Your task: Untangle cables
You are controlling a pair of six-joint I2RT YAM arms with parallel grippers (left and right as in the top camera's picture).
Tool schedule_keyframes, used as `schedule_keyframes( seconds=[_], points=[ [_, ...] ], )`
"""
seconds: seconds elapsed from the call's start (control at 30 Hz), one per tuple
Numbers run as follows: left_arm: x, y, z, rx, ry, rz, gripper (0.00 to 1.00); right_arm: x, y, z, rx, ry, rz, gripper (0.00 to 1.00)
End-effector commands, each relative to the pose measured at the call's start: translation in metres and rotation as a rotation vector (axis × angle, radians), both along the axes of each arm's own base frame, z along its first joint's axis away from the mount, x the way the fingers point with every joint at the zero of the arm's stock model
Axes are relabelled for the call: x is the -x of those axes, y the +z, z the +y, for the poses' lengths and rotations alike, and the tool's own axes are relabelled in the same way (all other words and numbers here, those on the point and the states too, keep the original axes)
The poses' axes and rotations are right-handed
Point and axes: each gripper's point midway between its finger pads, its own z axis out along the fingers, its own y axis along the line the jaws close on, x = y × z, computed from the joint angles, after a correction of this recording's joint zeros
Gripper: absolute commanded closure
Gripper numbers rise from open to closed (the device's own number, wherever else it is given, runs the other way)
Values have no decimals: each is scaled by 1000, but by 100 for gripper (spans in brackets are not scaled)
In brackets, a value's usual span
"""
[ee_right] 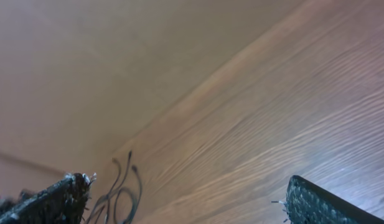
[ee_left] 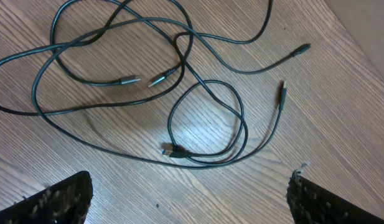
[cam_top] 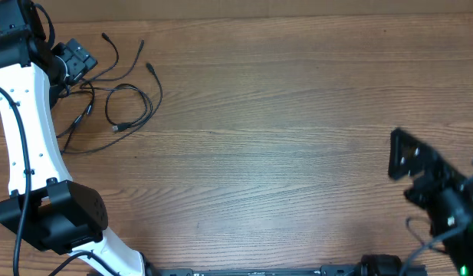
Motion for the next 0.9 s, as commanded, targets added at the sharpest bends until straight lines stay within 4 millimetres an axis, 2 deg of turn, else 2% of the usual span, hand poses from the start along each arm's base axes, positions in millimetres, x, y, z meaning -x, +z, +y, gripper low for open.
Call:
schedule_keyframes(
  seconds=[0.0,0.23,0.37,0.63,0.87],
  points=[
    [-2,0,-6,1,-29,1,0,18,8,4,15,28,-56,0],
    [-2,0,-6,1,-29,1,1,52,15,5,18,48,-165,0],
    [-2,0,-6,1,-29,1,0,59,10,1,19,31,-220,0],
    [-2,0,-6,1,-29,1,0,48,-3,2,11,26,-361,0],
    [-2,0,-6,0,-29,1,0,34,29,3,-9,19,-693,0]
  ],
)
